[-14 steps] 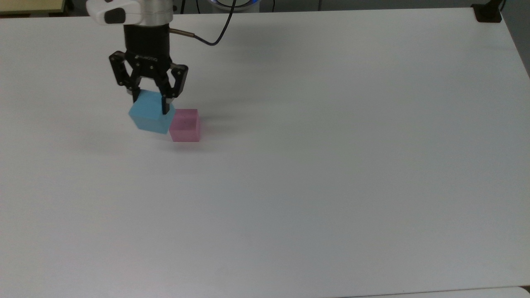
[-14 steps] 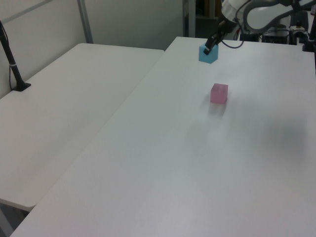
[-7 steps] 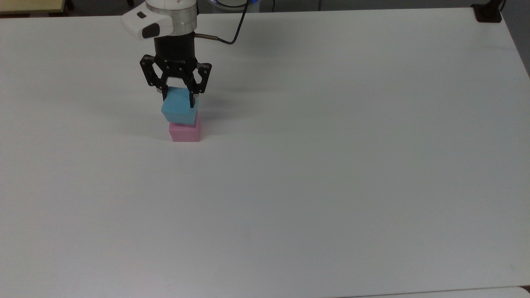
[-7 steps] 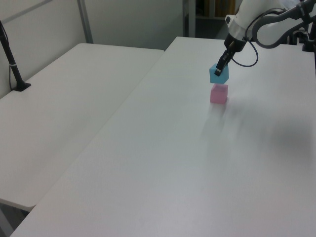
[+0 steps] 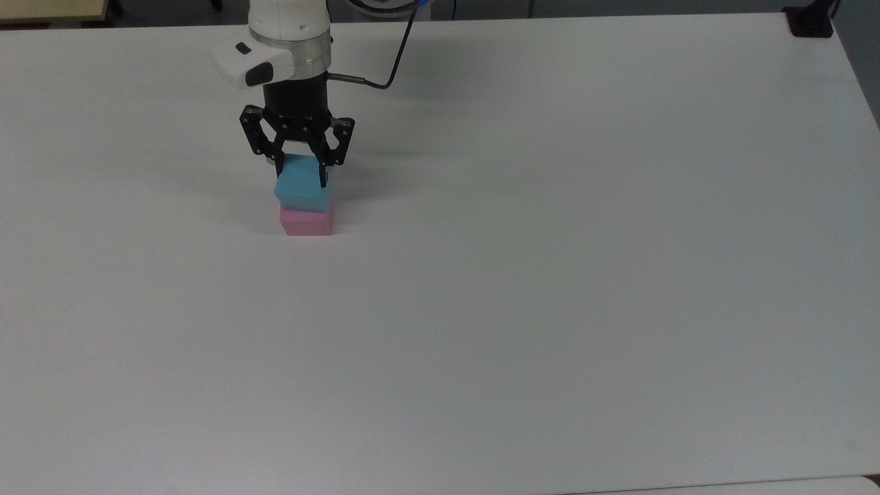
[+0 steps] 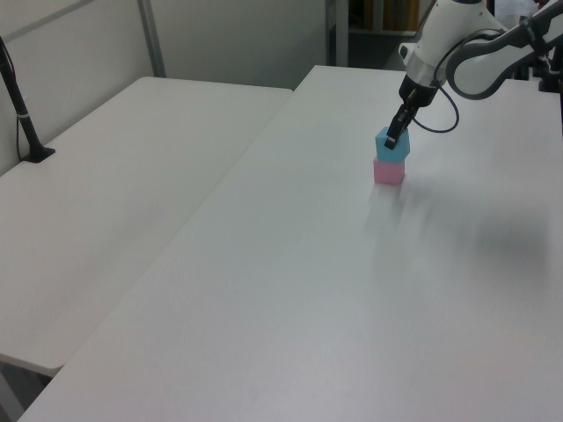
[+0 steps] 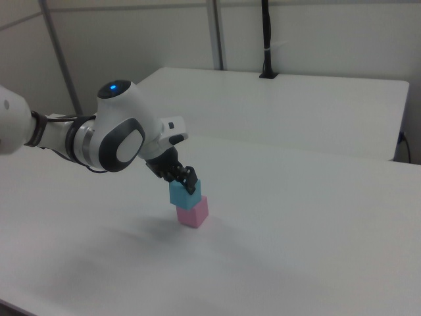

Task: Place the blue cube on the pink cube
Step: 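Open the gripper to release the light-blue cube on the pink cube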

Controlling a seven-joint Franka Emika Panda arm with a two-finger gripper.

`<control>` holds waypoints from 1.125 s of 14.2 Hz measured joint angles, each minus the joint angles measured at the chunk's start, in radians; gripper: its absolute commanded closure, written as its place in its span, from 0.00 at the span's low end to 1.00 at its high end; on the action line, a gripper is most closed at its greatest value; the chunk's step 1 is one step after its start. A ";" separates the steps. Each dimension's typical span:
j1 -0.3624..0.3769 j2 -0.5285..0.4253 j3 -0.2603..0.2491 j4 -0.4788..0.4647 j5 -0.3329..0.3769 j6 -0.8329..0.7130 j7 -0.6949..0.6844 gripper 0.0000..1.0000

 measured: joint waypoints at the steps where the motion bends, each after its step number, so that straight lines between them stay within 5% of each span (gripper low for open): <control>1: 0.000 0.000 0.000 0.000 0.000 0.001 0.000 0.88; 9: -0.012 0.010 0.000 0.026 0.000 0.004 0.000 0.88; 10: -0.012 0.012 0.000 0.028 0.000 0.004 0.000 0.77; 12: -0.012 0.027 0.000 0.029 0.000 0.004 0.000 0.00; 16: -0.012 0.043 0.000 0.037 0.000 0.018 0.000 0.00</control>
